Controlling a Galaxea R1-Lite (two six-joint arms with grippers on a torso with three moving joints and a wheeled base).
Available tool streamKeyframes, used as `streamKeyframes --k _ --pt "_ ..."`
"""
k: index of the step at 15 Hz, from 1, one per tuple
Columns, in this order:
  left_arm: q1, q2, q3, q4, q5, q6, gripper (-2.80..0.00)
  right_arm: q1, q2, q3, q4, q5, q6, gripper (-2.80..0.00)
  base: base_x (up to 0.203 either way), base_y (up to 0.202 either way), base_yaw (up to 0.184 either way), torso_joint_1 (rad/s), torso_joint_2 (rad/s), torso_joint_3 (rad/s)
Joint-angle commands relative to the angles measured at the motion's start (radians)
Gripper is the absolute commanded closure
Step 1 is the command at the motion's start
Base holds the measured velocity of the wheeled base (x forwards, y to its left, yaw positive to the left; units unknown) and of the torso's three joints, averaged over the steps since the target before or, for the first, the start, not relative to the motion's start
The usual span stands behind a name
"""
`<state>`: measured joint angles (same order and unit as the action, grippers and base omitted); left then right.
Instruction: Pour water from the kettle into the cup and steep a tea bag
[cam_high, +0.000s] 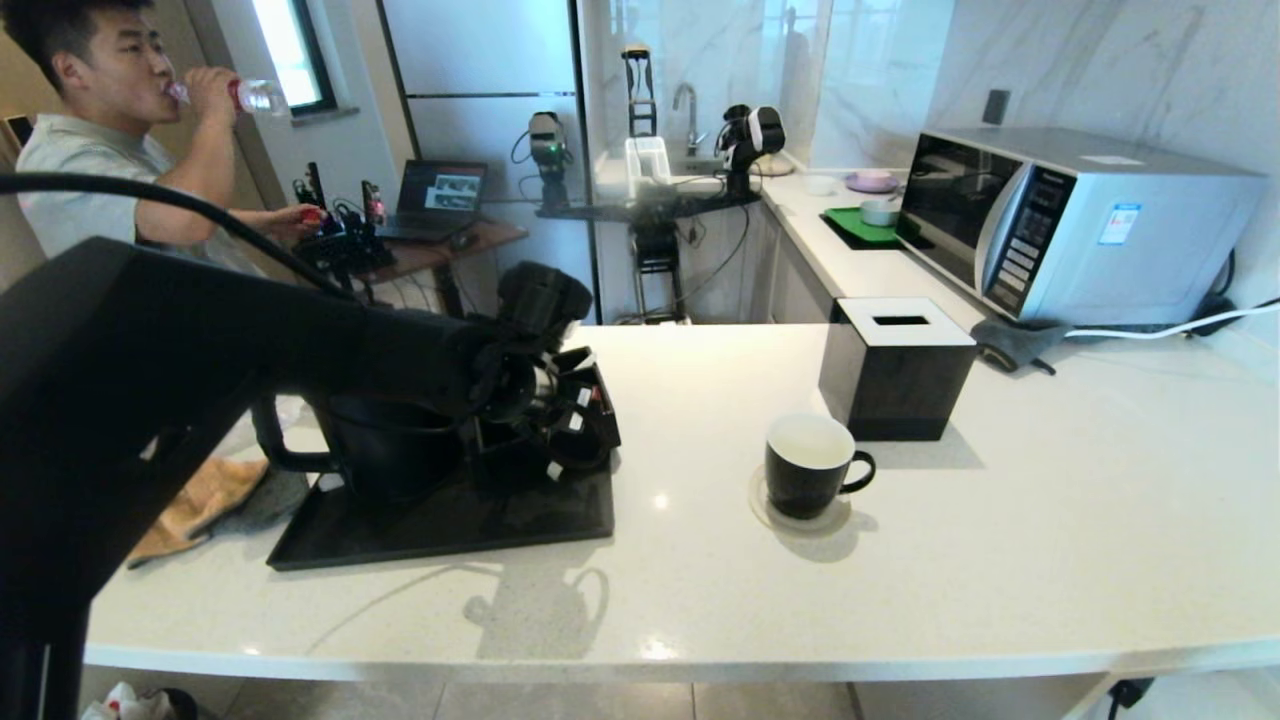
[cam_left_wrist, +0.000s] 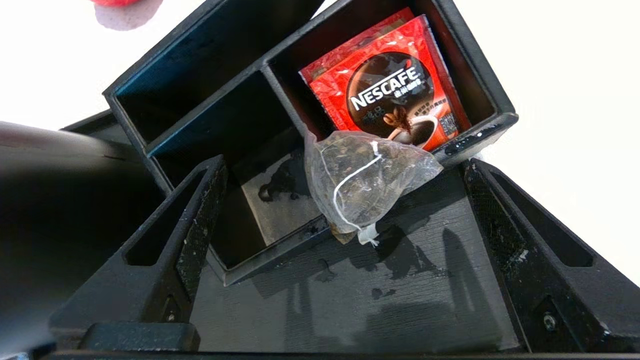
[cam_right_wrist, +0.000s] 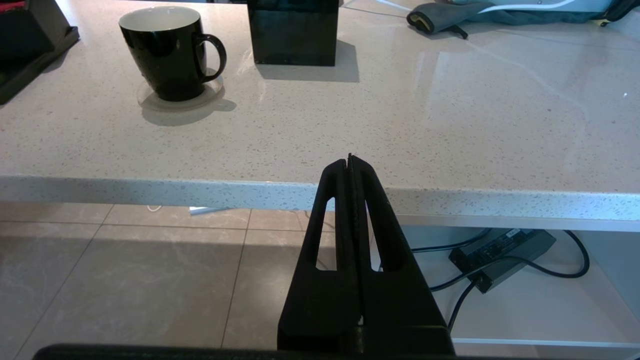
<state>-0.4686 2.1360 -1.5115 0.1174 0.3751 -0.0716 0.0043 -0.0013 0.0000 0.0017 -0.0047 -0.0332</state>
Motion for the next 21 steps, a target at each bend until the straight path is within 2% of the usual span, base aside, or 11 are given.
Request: streamKeyframes --k 1,6,19,20,21 --pt "0.005 -0.001 0.001 0.0 0.002 -0.002 -2.8 0.0 0.001 0.0 0.0 0.0 -0.001 0.0 0.0 0.0 0.0 0.0 0.0 0.0" --pt "0.007 0.009 -0.001 -0.022 -0.013 -0.027 -2.8 0.0 0.001 0.0 0.0 0.0 -0.001 0.0 0.0 0.0 0.0 0.0 0.0 0.0" --pt "0.013 0.037 -0.008 -0.052 -0.014 -0.028 -2.8 0.0 0.001 0.0 0.0 0.0 -0.001 0.0 0.0 0.0 0.0 0.0 0.0 0.0" --pt "0.013 0.039 -0.009 -0.056 -0.013 -0.028 0.0 0.0 0.001 0.0 0.0 0.0 -0.001 0.0 0.0 0.0 0.0 0.0 0.0 0.0" --pt "0.013 0.039 -0.009 -0.061 -0.013 -0.028 0.0 0.0 0.001 0.0 0.0 0.0 -0.001 0.0 0.0 0.0 0.0 0.0 0.0 0.0"
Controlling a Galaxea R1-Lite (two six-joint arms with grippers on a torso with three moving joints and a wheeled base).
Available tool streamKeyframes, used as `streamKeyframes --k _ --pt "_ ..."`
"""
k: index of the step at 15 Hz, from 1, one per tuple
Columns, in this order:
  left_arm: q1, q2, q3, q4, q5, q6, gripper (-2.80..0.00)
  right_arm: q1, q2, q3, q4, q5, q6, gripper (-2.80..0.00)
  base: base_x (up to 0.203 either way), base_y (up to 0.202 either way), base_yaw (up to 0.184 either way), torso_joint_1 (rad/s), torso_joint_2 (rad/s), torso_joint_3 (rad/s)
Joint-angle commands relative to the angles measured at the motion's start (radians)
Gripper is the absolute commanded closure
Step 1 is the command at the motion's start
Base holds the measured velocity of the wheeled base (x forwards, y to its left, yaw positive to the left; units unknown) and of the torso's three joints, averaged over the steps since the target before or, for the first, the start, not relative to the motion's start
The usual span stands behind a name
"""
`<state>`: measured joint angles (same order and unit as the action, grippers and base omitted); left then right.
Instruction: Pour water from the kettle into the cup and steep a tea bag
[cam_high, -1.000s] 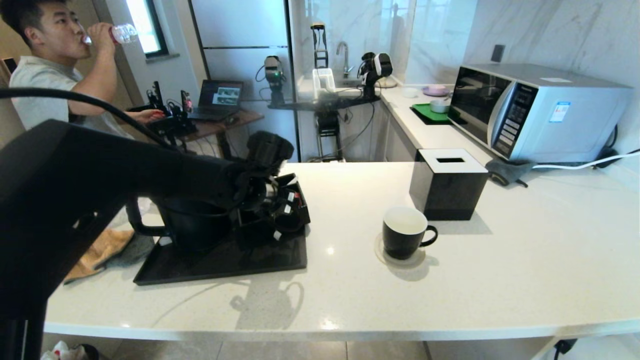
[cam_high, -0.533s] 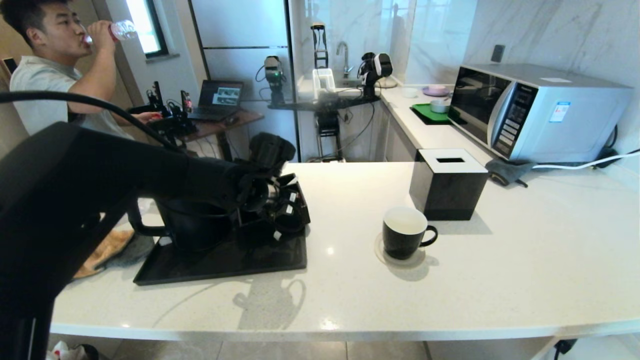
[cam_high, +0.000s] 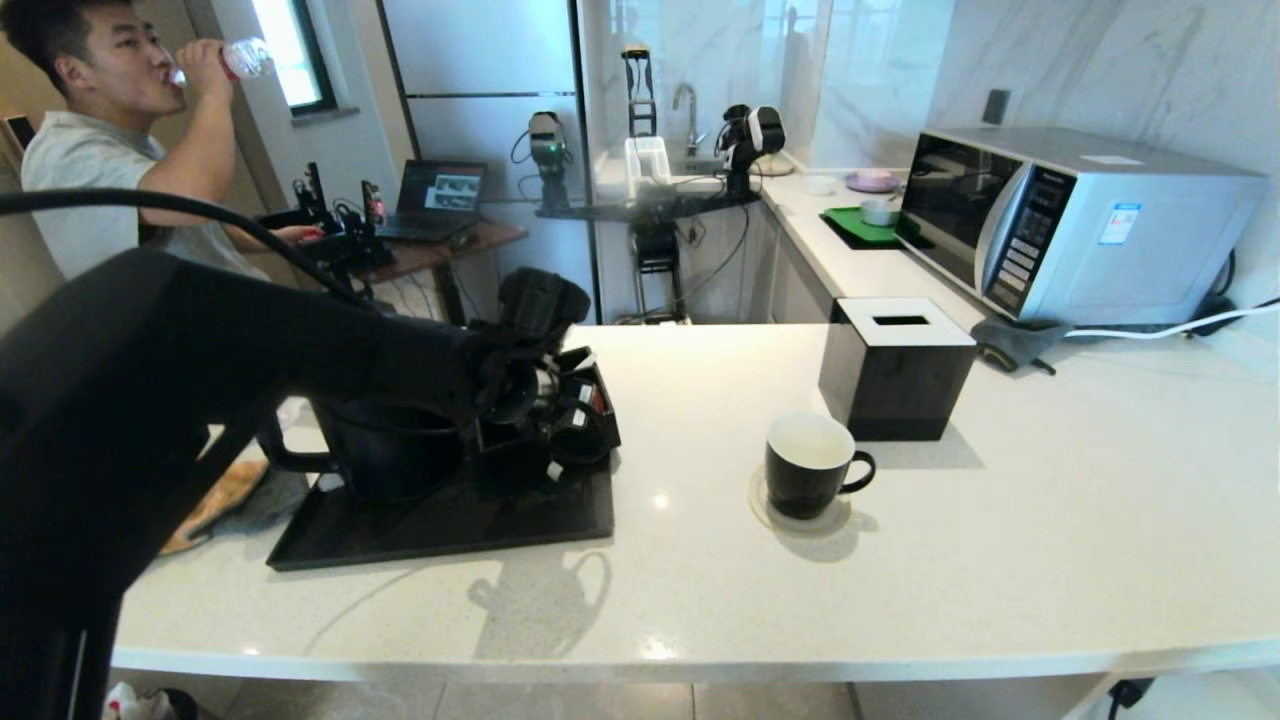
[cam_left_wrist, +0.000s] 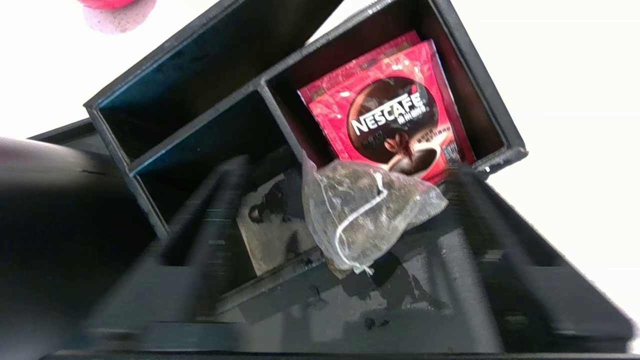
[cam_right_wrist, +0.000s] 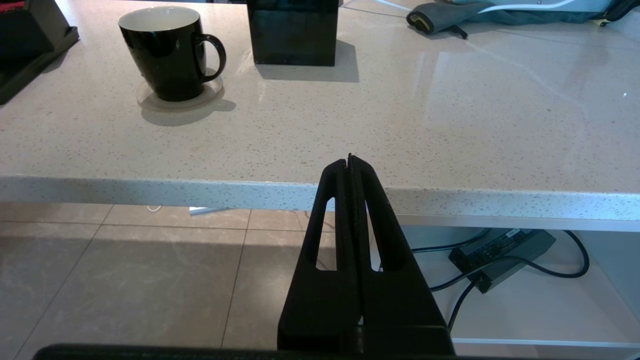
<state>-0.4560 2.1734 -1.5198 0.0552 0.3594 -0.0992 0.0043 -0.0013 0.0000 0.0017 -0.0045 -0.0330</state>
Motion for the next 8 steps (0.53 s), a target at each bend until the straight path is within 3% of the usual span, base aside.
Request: streamKeyframes --k 1,8 --pt "0.0 0.003 0.0 -0.002 0.003 -0.001 0.0 0.0 0.001 0.0 0.0 0.0 -0.001 0.0 0.0 0.0 0.0 0.0 0.0 0.0" --pt "0.0 0.003 0.007 -0.002 0.003 -0.001 0.0 0.0 0.001 0.0 0.0 0.0 -0.001 0.0 0.0 0.0 0.0 0.0 0.0 0.0"
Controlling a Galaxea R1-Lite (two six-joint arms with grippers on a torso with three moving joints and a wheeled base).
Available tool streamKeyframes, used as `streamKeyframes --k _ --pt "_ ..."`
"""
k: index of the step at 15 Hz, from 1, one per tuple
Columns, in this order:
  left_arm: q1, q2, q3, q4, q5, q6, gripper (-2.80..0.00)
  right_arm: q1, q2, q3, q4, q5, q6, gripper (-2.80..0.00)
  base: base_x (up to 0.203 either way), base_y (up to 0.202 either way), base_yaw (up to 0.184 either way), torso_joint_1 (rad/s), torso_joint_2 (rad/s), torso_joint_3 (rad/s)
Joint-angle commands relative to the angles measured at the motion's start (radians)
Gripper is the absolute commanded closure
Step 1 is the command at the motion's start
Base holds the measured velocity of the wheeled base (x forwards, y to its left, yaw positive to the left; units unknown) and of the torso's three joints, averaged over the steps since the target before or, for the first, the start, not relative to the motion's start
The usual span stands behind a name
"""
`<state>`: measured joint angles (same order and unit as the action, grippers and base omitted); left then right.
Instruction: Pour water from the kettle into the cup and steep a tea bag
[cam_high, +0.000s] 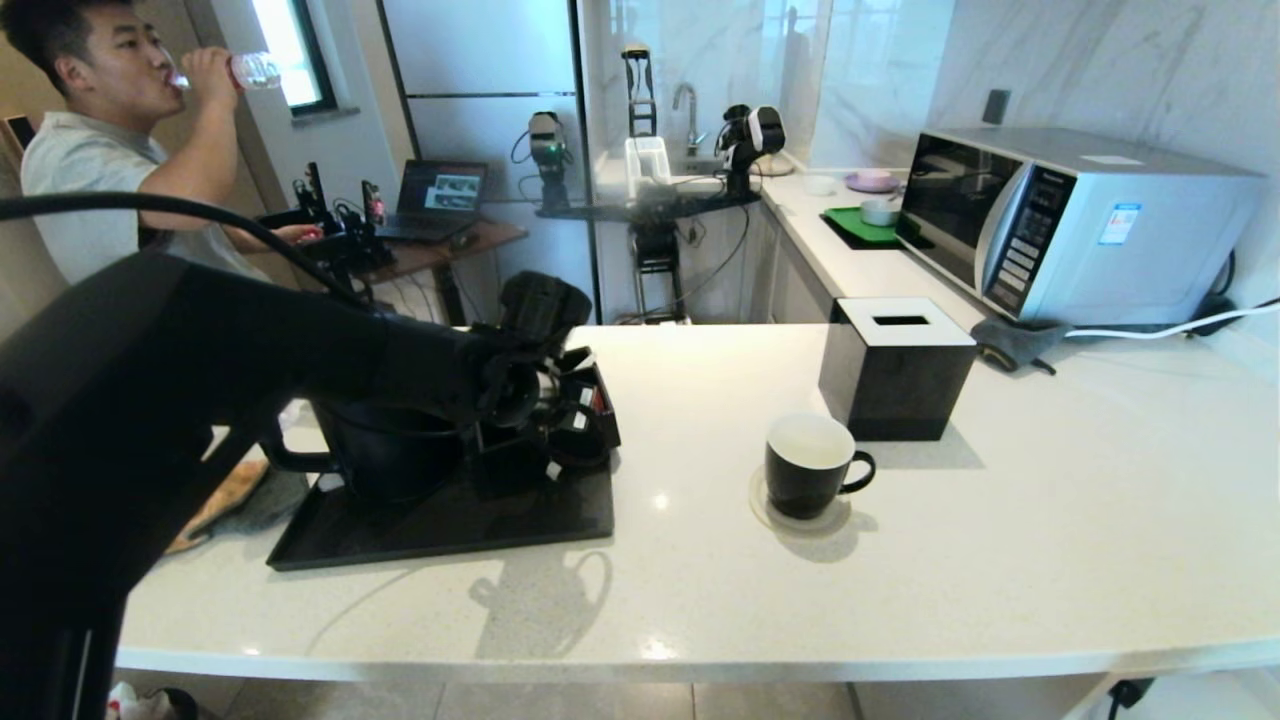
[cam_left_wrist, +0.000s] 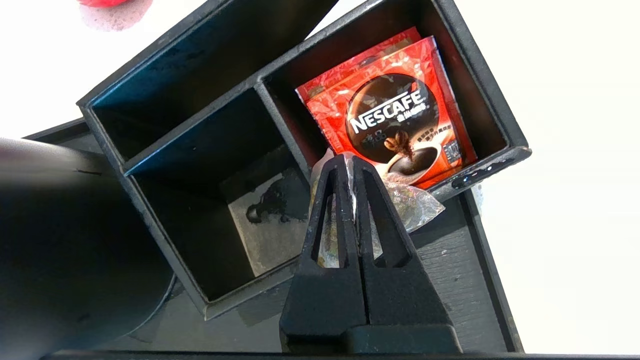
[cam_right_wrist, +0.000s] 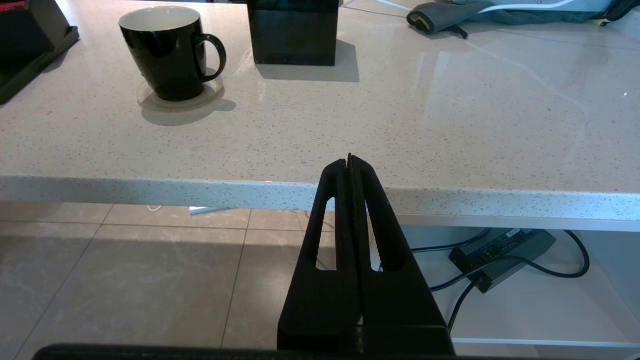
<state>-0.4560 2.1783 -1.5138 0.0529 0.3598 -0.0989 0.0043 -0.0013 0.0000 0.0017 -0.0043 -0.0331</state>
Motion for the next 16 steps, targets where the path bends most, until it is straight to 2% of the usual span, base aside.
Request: streamKeyframes --k 1,9,12,16 --pt "0.0 -0.002 0.001 0.001 0.002 -0.001 0.0 0.0 0.001 0.0 0.0 0.0 -0.001 0.0 0.0 0.0 0.0 0.0 0.0 0.0" --pt "-0.003 -0.048 0.015 0.0 0.013 -0.006 0.0 0.0 0.001 0.0 0.0 0.0 -0.001 0.0 0.0 0.0 0.0 0.0 0.0 0.0" --pt "-0.003 -0.079 0.018 -0.001 0.036 -0.057 0.0 0.0 0.001 0.0 0.0 0.0 -0.001 0.0 0.0 0.0 0.0 0.0 0.0 0.0" --pt "-0.009 -0.131 0.02 0.001 0.059 -0.069 0.0 0.0 0.001 0.0 0.0 0.0 -0.001 0.0 0.0 0.0 0.0 0.0 0.0 0.0"
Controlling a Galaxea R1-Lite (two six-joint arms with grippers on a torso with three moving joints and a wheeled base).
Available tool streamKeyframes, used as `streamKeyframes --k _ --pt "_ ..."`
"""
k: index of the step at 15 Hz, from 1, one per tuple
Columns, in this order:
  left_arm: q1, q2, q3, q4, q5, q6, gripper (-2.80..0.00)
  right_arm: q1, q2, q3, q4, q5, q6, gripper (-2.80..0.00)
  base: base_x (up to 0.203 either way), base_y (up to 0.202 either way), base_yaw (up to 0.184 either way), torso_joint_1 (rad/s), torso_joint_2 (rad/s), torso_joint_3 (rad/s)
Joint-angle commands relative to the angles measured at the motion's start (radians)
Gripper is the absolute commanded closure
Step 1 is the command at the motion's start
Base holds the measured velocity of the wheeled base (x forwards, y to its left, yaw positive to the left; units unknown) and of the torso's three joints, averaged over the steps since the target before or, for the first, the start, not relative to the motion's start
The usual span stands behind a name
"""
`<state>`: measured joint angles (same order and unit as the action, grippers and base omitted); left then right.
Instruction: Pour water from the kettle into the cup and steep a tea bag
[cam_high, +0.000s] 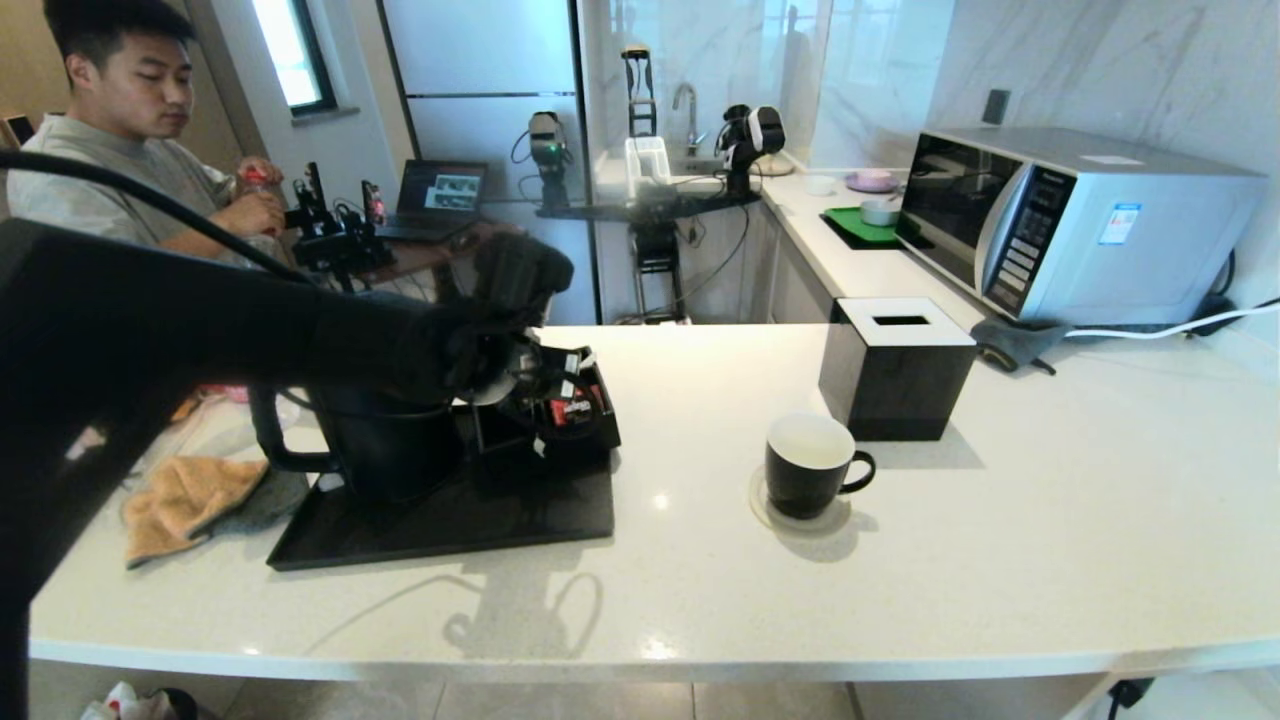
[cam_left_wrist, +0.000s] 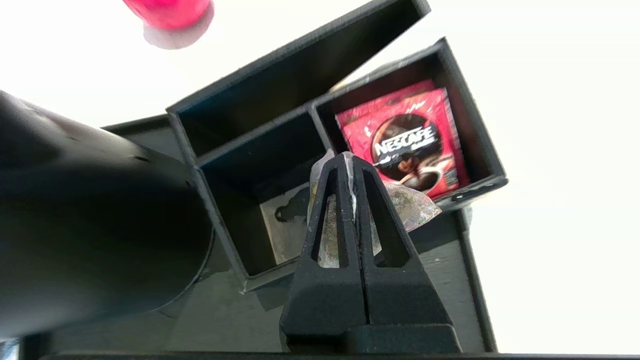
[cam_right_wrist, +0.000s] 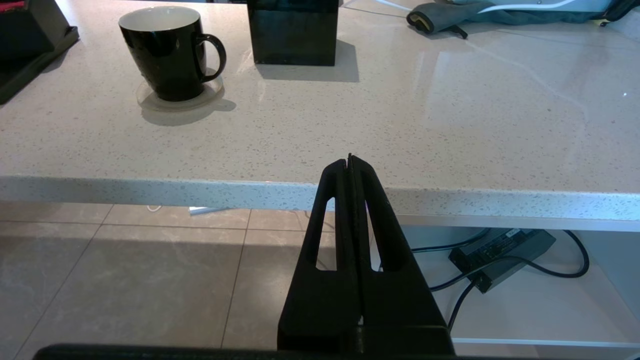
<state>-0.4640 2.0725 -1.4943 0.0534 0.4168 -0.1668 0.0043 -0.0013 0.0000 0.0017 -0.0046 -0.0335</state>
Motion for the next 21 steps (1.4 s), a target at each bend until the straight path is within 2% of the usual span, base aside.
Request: streamKeyframes --k 1,4,11,18,21 --pt "-0.003 -0.038 0.002 0.0 0.006 -0.002 0.0 0.0 0.001 0.0 0.0 0.0 0.0 0.0 0.0 0.0 0.0 0.0 0.0 0.0" --pt "-0.024 -0.076 0.017 0.0 0.015 -0.022 0.0 0.0 0.001 0.0 0.0 0.0 0.0 0.0 0.0 0.0 0.0 0.0 0.0 0.0" --pt "-0.108 -0.148 0.026 0.0 0.033 -0.023 0.0 0.0 0.001 0.0 0.0 0.0 0.0 0.0 0.0 0.0 0.0 0.0 0.0 0.0" --pt "-0.209 -0.221 0.035 -0.001 0.089 -0.047 0.0 0.0 0.001 0.0 0.0 0.0 0.0 0.0 0.0 0.0 0.0 0.0 0.0 0.0" --pt "-0.272 -0.227 0.032 -0.001 0.108 -0.077 0.0 0.0 0.001 0.0 0.002 0.006 -0.055 0.0 0.0 0.0 0.0 0.0 0.0 0.0"
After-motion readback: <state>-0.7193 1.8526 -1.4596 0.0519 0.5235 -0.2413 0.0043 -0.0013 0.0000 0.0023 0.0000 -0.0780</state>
